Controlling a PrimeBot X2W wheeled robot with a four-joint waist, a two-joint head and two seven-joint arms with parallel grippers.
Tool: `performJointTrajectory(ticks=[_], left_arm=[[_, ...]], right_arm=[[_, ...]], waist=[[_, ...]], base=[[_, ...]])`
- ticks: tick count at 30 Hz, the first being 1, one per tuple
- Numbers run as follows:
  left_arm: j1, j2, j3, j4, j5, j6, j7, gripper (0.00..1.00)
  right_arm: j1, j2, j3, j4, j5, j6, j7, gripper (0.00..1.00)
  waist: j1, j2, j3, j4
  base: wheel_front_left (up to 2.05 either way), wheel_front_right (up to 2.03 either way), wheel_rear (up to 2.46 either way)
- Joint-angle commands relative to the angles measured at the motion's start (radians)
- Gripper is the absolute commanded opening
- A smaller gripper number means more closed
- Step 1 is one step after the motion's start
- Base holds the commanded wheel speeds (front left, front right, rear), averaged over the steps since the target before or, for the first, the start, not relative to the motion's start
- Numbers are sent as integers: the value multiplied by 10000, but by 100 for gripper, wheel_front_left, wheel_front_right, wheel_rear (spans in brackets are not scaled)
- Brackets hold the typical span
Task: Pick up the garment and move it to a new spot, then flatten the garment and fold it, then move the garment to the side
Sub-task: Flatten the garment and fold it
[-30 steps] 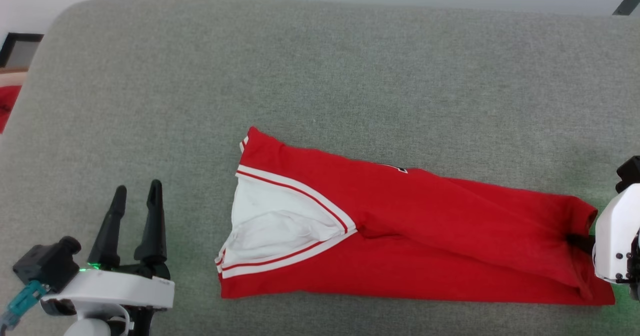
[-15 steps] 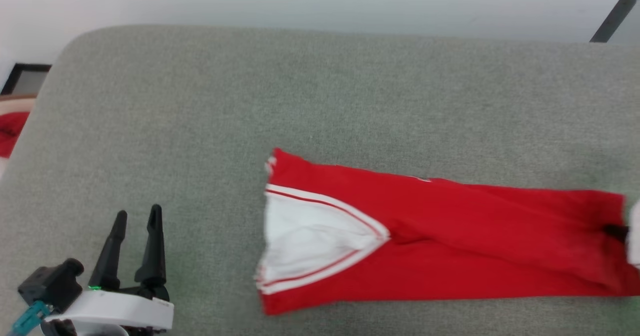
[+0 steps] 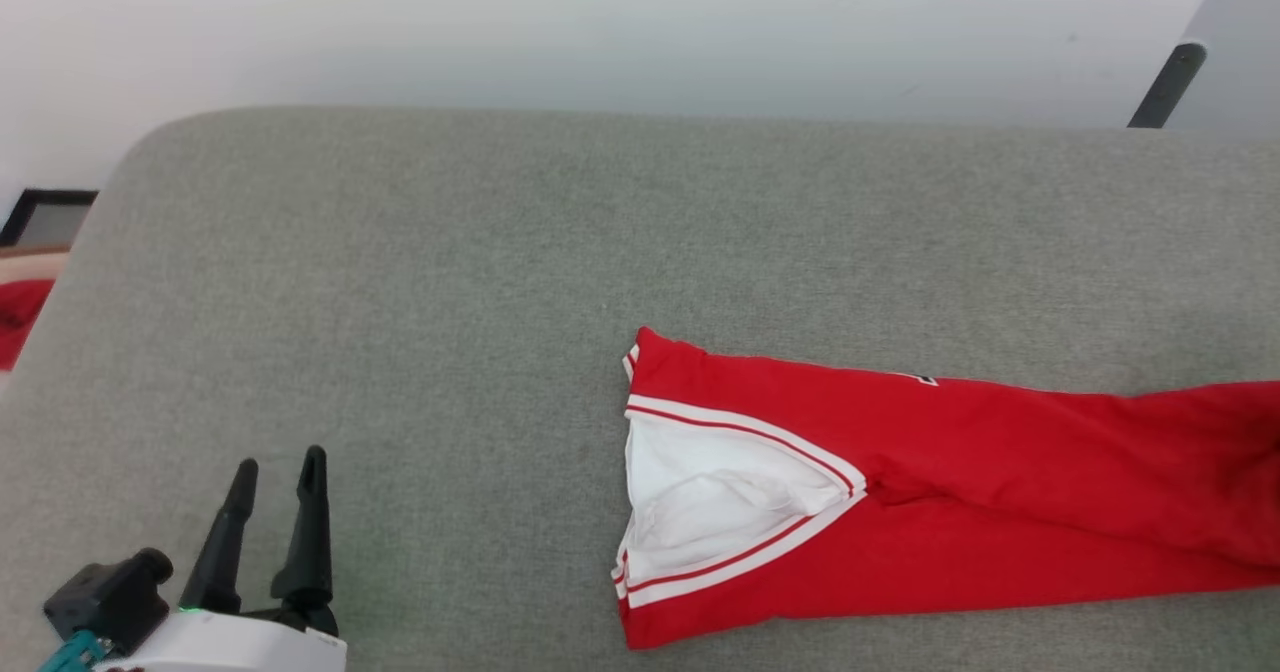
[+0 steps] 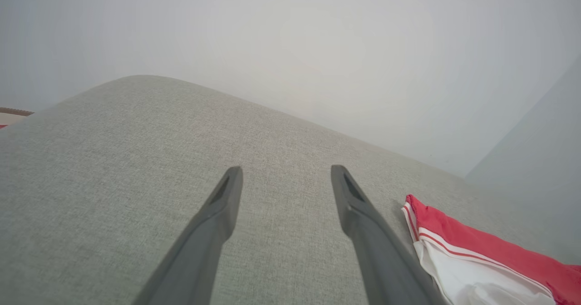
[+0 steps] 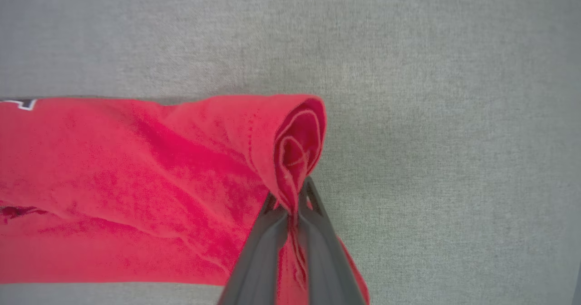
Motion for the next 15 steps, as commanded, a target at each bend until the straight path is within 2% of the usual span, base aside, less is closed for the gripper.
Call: performJointTrajectory(ticks=[1,8,15], left_arm=[[121,25,13,27,-55,-49,23,100],[291,38,-44,8,-121,-14,71,100],[309,-76,-203,86,-151,-5,90,100]], right_arm=[[74,103,137,-284,209,-11,71,0],[406,865,410,-2459,1290,-10,650,0],[526,2137,799,-4093,1322,-10,1069,0]], waist=[[0,0,-186,-131],[0,0,-505,-283],[0,0,-726,-106]], base=[[0,0,0],[0,0,0],[0,0,0]])
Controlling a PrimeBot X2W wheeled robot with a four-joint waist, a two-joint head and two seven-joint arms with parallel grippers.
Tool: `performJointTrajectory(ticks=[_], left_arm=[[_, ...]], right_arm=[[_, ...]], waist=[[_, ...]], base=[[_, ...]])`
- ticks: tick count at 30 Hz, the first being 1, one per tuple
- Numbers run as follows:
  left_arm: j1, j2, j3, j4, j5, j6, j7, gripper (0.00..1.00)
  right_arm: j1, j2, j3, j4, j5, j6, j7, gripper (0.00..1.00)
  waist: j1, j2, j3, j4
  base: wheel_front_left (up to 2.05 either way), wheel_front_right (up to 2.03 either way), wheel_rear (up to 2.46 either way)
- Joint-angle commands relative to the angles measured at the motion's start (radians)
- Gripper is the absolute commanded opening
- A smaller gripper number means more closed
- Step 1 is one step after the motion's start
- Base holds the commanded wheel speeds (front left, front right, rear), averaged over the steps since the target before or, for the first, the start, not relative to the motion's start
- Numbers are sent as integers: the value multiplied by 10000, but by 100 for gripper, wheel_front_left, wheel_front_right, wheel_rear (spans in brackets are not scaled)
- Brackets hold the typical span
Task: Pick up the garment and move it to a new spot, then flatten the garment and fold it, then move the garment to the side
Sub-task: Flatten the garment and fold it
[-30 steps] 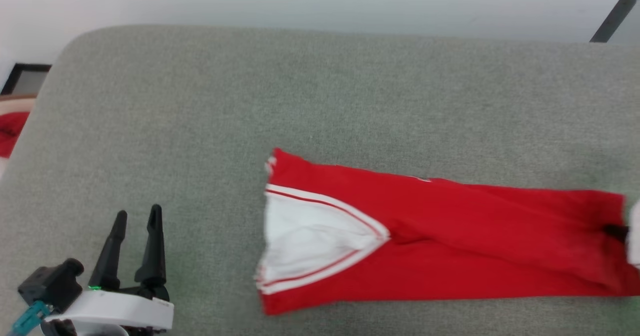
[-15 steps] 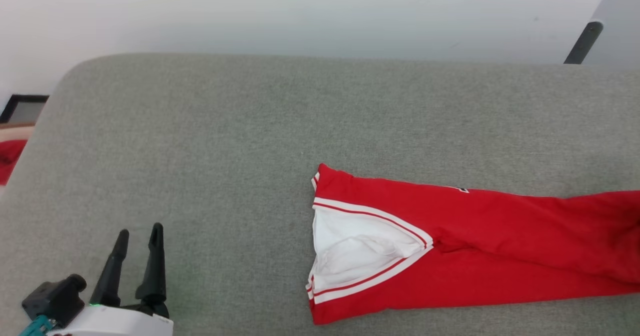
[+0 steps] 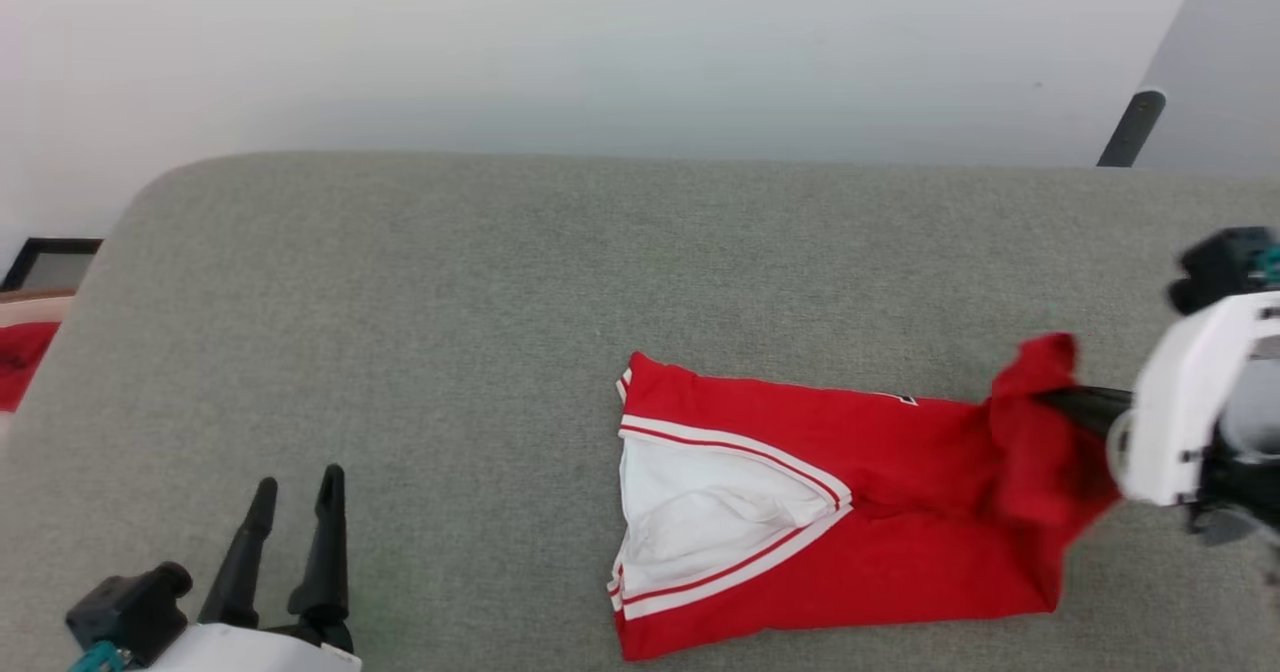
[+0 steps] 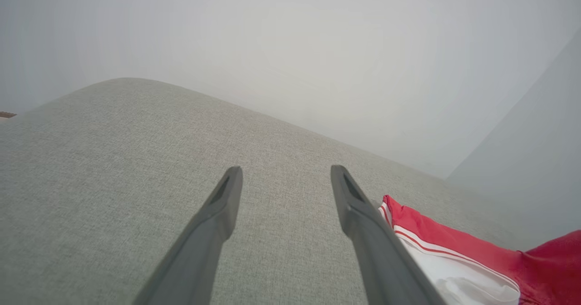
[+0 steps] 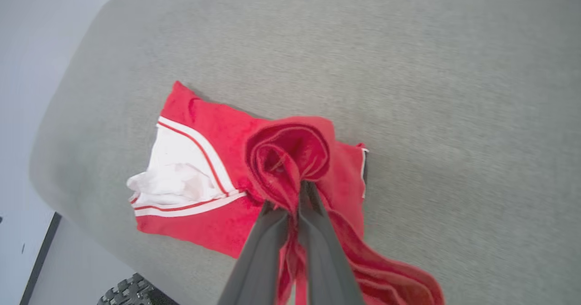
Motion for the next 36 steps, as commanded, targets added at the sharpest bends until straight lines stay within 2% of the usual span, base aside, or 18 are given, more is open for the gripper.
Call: performJointTrajectory(ticks=[1,6,13,25,34,35,36], left_arm=[[54,-53,-49,39,-41,-20,-9,100],[-203,-188,-255,148,-60,-55,-20,100],[-656,-446,-666,432,-13,-90,-57,100],[-1351,-776,-1234,903,-81,-175,-96,100],[-1533,-889,-1249,1028,-162,-176,-85,100],[-1518,-880,-1225,1006,-176,-177,-86,100],[-1490,-864,-1205,994,-184,-178,-86,100]], right_arm=[[53,321,140,-192,-164,-8,9,0],[-274,1402,549,-217,-702,-8,-147,0],[-757,2630,1196,813,-1531,-8,-813,0],[-1211,3164,1784,2924,-2323,-8,-2026,0],[-1590,3329,2677,4120,-2221,-8,-2666,0],[-1618,3339,2805,4167,-2173,-8,-2684,11],[-1657,3340,2917,4194,-2121,-8,-2749,29]], waist=[[0,-1,-59,116],[0,-1,-26,445],[0,-1,105,1048],[0,-1,428,1914],[0,-1,525,1981],[0,-1,520,1953],[0,-1,512,1918]], base=[[0,0,0],[0,0,0],[0,0,0],[0,0,0],[0,0,0],[0,0,0],[0,0,0]])
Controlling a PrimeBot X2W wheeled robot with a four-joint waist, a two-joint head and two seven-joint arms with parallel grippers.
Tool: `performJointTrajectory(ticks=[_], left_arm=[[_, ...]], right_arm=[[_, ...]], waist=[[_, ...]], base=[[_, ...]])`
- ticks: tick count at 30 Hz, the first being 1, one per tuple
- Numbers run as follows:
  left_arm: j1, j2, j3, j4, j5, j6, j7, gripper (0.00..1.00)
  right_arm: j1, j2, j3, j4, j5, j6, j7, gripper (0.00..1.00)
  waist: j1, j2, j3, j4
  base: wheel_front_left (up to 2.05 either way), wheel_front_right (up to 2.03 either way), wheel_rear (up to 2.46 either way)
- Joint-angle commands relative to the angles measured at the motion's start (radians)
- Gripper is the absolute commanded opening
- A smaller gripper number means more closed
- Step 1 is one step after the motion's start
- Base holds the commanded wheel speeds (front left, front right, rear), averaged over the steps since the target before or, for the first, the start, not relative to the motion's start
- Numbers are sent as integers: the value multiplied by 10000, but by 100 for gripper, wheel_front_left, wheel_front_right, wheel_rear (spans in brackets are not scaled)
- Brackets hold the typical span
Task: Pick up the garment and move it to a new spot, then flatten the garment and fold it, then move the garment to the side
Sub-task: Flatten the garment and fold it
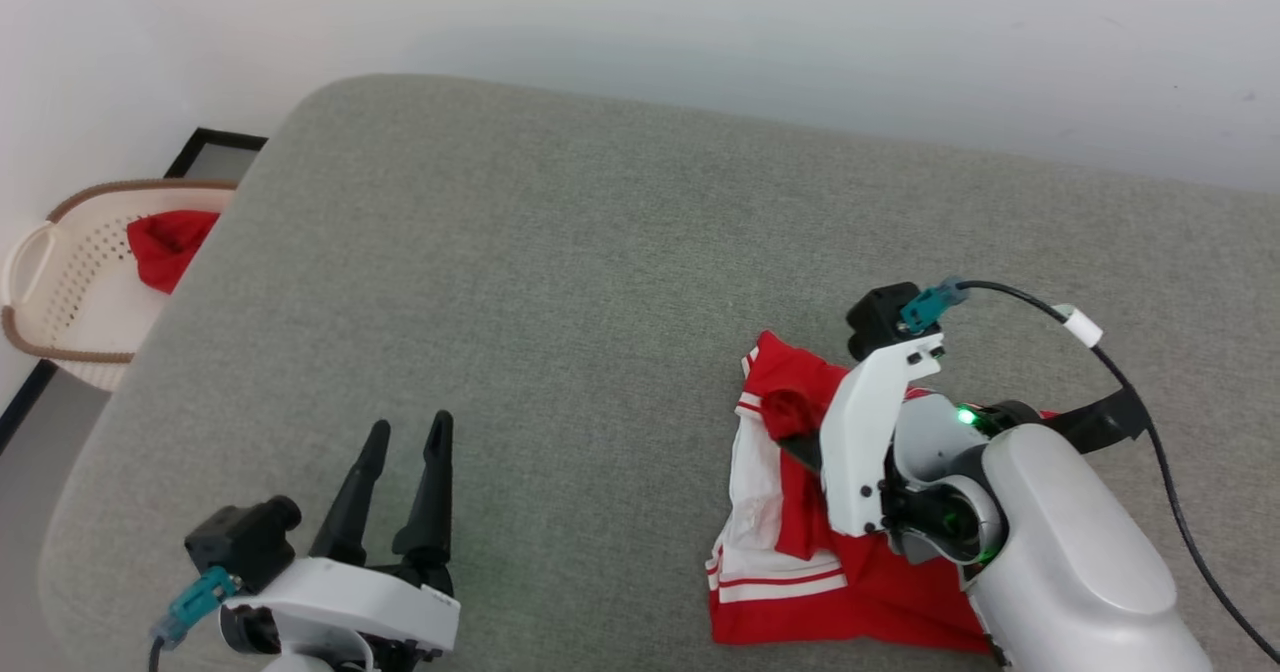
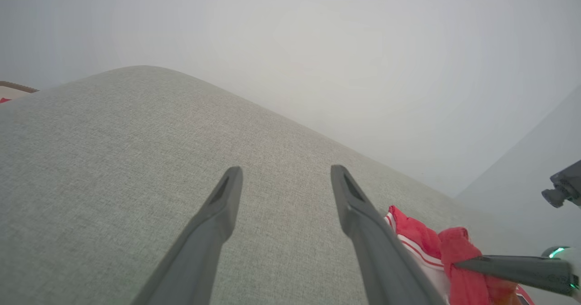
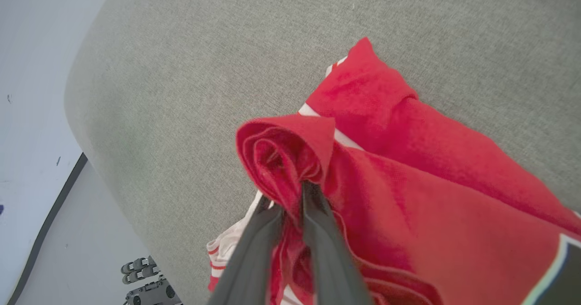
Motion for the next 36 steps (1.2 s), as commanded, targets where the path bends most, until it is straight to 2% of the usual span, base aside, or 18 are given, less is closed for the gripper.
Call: performJointTrajectory(ticks=[1,2,3,13,18,23,30,36], left_arm=[[12,6,22,-33,-39,-44,9,100],[42,17,42,-53,-39,-45,9,100],[66,30,49,-70,-40,-44,9,100],[289,189,247,-193,27,-38,7,100],[481,338,398,-264,92,-39,7,100],[689,451,572,-352,196,-39,7,100],[906,584,774,-403,371,-27,6,100],[1122,762,894,-528,689,32,6,100]], right_arm=[[-118,23,108,30,75,-8,-72,46],[-147,28,212,42,167,-8,-115,61],[-170,30,287,33,246,-8,-146,100],[-293,-239,1286,-947,1155,-8,-161,100],[-106,-750,1497,-1933,1573,-8,-322,100],[169,-1473,1219,-2788,1752,-8,-706,100],[778,-2444,475,-3491,1622,-8,-1732,100],[1365,-3352,170,-3936,1256,-8,-3546,100]], waist=[[1,-1,-20,-63],[1,-1,-36,-107],[1,-1,-48,-150],[1,-1,-323,-745],[1,-1,-525,-1179],[1,-1,-700,-1642],[1,-1,-991,-2216],[1,-1,-1163,-2623]], base=[[0,0,0],[0,0,0],[0,0,0],[0,0,0],[0,0,0],[0,0,0],[0,0,0],[0,0,0]])
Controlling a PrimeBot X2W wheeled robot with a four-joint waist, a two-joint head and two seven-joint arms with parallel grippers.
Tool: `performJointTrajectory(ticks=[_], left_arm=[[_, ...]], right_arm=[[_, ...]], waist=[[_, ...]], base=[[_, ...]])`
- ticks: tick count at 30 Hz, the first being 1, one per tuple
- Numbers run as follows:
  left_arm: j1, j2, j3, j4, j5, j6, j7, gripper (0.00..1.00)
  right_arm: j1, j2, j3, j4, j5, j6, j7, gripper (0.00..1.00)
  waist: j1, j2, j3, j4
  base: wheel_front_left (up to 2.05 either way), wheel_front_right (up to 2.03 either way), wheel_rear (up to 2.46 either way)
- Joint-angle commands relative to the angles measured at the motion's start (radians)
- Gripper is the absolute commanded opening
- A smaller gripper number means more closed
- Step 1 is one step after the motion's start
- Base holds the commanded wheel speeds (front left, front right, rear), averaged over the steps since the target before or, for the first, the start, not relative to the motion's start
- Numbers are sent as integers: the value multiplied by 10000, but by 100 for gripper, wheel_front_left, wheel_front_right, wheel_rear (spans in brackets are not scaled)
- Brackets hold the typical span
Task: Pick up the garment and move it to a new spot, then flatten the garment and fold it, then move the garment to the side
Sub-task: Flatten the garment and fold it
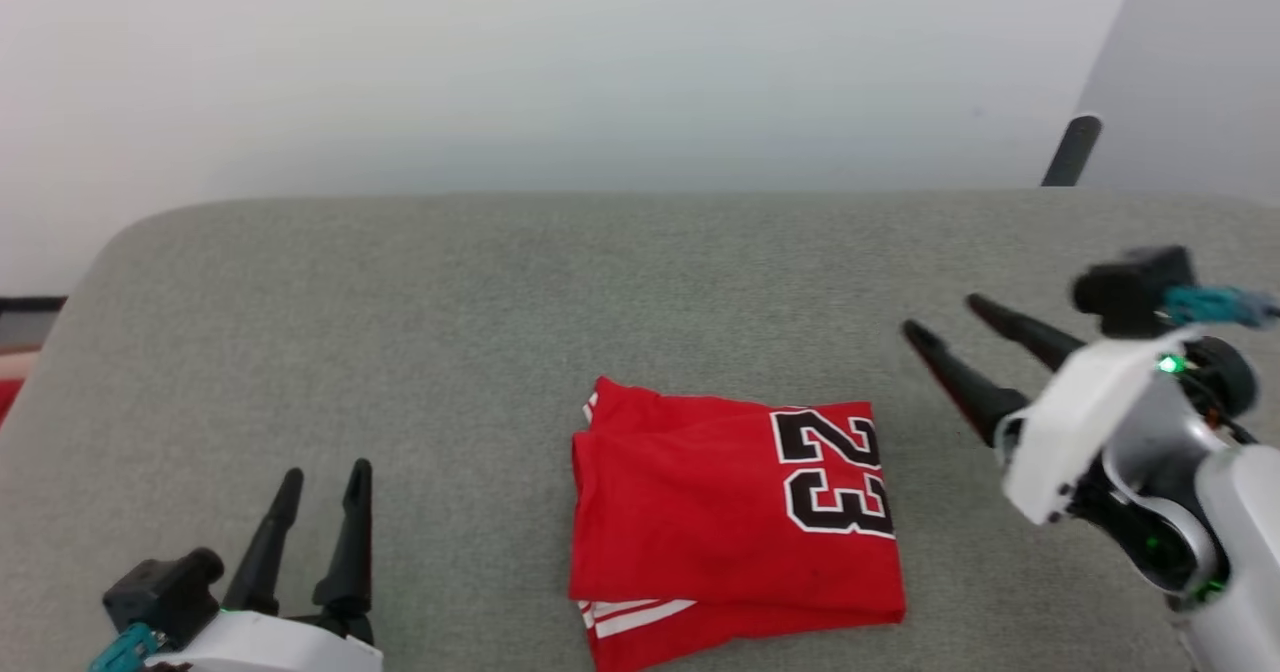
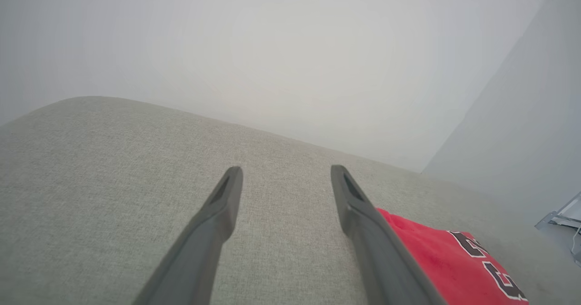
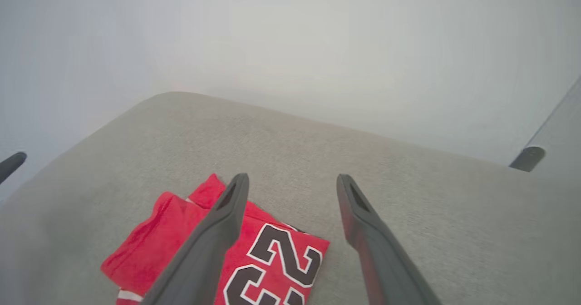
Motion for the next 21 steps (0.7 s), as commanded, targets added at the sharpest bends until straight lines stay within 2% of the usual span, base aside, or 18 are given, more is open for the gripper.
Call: performJointTrajectory(ticks=[1,9,16,21], left_arm=[[118,59,82,-58,113,37,6,100],[445,65,442,-218,383,18,6,100],[655,-106,863,-347,723,-8,6,100],[799,-153,1071,-328,933,-35,6,100]], right_arm=[[250,-179,-86,-73,-151,-8,-484,100],[1310,-857,-467,159,-692,-8,-2944,100],[2329,-993,-1077,638,-908,-8,-4091,100],[3013,-853,-1533,752,-916,-8,-4446,100]], waist=[[0,-1,-159,-257],[0,-1,-295,-543],[0,-1,-476,-552],[0,-1,-568,-481]], base=[[0,0,0],[0,0,0],[0,0,0],[0,0,0]])
